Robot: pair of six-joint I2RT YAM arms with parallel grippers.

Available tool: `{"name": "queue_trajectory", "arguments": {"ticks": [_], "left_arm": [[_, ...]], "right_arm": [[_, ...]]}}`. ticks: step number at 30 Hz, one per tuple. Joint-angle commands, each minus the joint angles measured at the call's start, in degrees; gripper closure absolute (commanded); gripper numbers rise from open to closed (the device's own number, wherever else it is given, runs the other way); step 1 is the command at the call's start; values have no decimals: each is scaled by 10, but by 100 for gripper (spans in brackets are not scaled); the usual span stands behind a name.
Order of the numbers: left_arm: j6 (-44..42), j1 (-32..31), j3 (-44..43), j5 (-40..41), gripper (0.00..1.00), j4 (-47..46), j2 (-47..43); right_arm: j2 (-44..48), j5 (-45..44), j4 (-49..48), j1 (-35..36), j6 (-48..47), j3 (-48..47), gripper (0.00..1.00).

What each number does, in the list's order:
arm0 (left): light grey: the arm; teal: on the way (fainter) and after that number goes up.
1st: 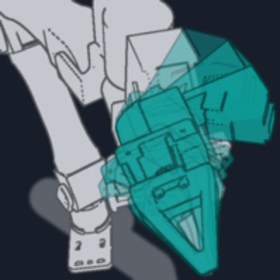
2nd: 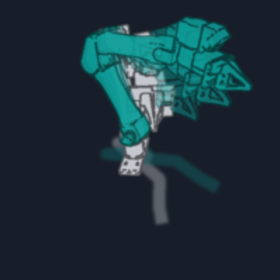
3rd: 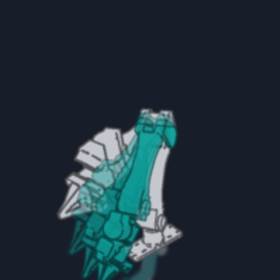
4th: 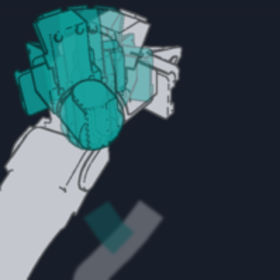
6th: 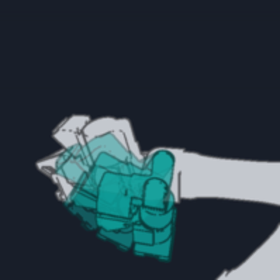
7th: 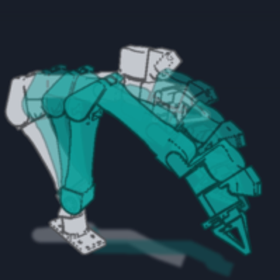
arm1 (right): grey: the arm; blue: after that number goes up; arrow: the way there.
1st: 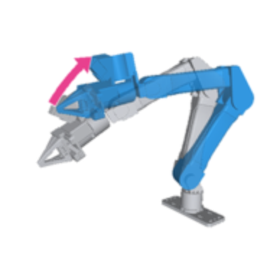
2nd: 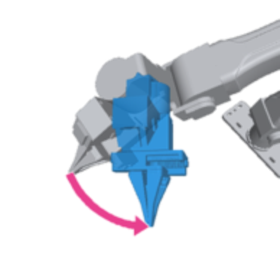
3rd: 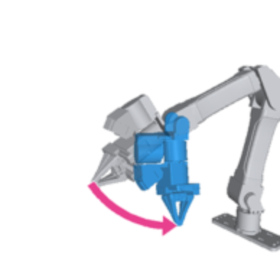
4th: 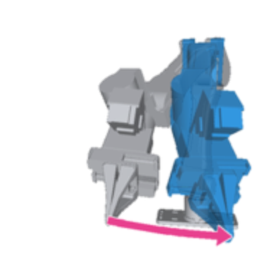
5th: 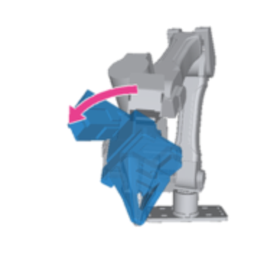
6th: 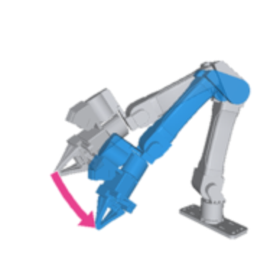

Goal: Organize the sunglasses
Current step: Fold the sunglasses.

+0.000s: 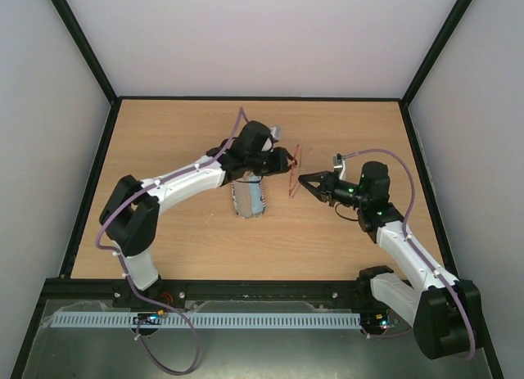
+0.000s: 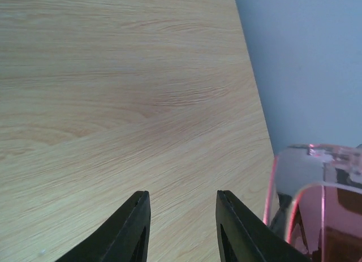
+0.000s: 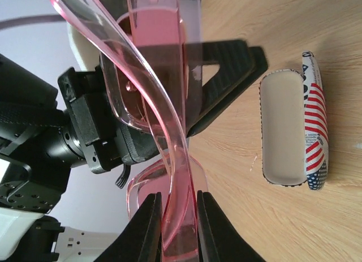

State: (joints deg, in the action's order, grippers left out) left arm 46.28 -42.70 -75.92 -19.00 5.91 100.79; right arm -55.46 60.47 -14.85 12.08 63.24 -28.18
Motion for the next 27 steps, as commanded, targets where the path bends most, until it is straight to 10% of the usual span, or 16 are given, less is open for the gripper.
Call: {"name": "queue_trajectory", "arguments": {"ticks": [1, 27], "left_arm": [[-13, -19, -53, 8, 66, 40, 37], [-16, -45, -79, 10, 65, 49, 62]], "right_arm": [[2, 25, -23, 0, -15, -3, 98], [4, -4, 70, -1, -88, -31, 99]]}}
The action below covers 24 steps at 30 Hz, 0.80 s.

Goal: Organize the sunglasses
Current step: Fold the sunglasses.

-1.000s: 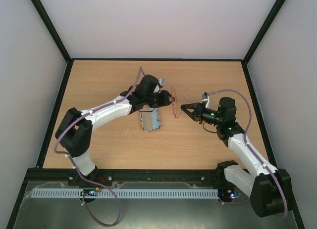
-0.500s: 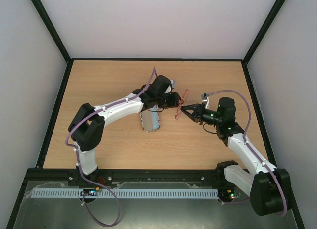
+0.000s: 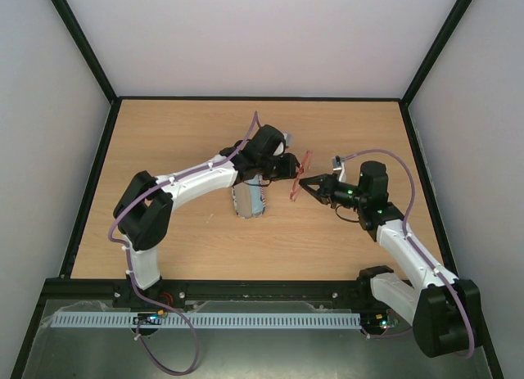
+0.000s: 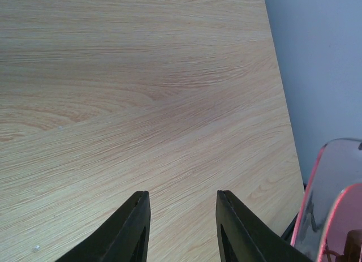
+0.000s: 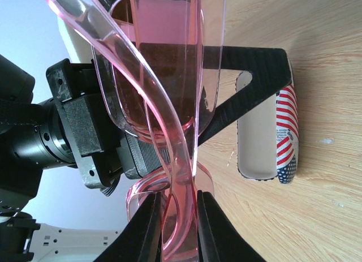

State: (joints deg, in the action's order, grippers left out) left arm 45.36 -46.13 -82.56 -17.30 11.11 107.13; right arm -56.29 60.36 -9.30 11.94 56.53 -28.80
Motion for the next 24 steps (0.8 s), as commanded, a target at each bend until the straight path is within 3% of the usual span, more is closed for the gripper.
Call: {"name": "queue_trajectory", "arguments": {"ticks": [1, 9, 17, 24], "left_arm": [[-7, -8, -9, -8, 65, -5, -4], [-16, 14, 31, -4, 57, -8, -24], [-28, 25, 50, -19, 57, -21, -6], [-34, 47, 104, -25, 56, -39, -64]], "right_arm": [[14, -6, 22, 1, -23, -26, 99], [15, -63, 153, 0, -117, -39, 99], [11, -112, 193, 0, -151, -13, 99], [-27, -197, 267, 0, -198, -14, 99]]}}
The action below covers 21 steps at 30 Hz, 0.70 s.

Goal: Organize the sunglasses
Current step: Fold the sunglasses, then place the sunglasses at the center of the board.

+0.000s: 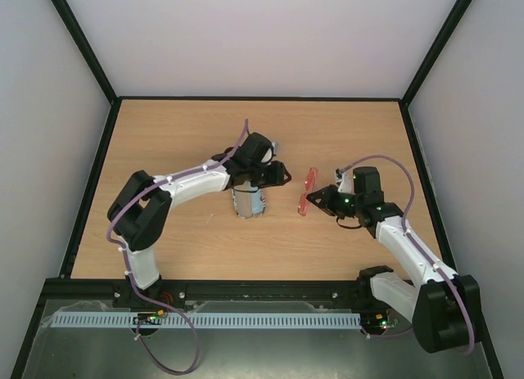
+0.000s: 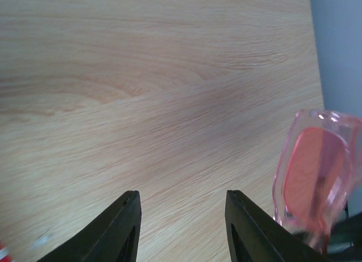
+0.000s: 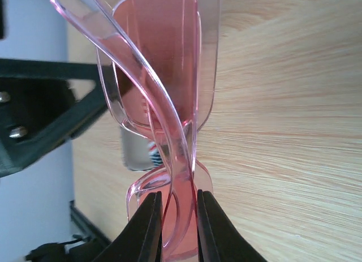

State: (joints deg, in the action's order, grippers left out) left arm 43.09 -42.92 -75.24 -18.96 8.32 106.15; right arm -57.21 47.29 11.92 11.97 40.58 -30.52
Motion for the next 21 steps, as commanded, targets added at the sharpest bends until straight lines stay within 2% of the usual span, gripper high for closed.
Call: {"name": "queue_trajectory", "arguments": {"ticks": [1, 6, 11, 21], "left_arm": [[-13, 19, 37, -13, 56, -12, -71], [-22, 37, 71, -20, 55, -10, -138], [-27, 68, 118, -39, 55, -18, -188], [-27, 113, 201, -75, 55, -56, -245]], "right_arm": [[-23, -83, 60, 1, -53, 7, 99], [-61, -168, 86, 9, -67, 9, 99], [-110, -255, 91, 56, -48, -9, 99], [-193, -368, 122, 126, -25, -66, 99]]}}
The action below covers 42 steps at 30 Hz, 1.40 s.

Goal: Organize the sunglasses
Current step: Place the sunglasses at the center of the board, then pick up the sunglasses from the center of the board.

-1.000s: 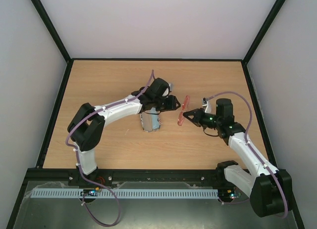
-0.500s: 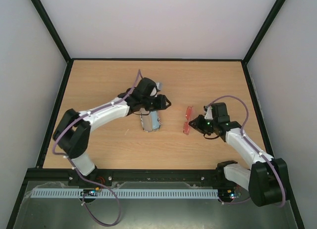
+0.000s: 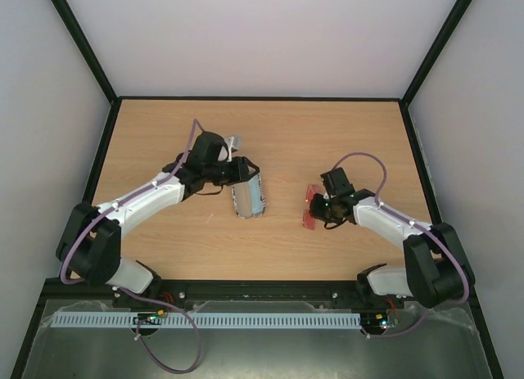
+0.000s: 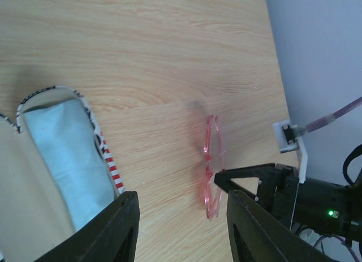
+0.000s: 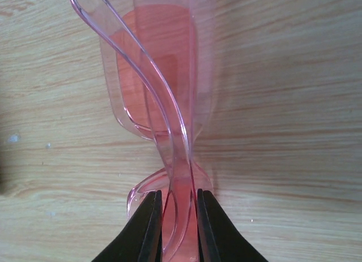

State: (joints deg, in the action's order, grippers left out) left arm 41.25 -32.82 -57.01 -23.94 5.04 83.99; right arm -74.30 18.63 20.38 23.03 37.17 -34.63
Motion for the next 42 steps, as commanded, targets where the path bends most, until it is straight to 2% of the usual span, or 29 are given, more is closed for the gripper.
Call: {"name": "queue_trajectory", "arguments": {"ticks": [1, 6, 11, 19, 25, 31, 42], "left_arm": [[-9, 16, 25, -29, 55, -26, -25], [-10, 34, 50, -48, 55, -42, -39], [-11, 48, 65, -62, 55, -50, -46], [-18, 70, 80, -76, 55, -47, -60], [-19, 80, 92, -84, 55, -51, -67], [-20, 84, 98, -85, 55, -50, -69], [-20, 88, 96, -90, 55, -50, -60]], "right_arm": [[-26, -90, 43, 19, 10, -32, 96], [-30, -117, 83, 29, 9, -71, 75], [-32, -133, 117, 29, 2, -113, 67], [-63, -194, 162, 30, -27, -175, 68], [-107, -189, 154, 45, -54, -183, 70], [-124, -167, 136, 56, -63, -182, 61], [-172, -199, 133, 59, -76, -194, 60]]}}
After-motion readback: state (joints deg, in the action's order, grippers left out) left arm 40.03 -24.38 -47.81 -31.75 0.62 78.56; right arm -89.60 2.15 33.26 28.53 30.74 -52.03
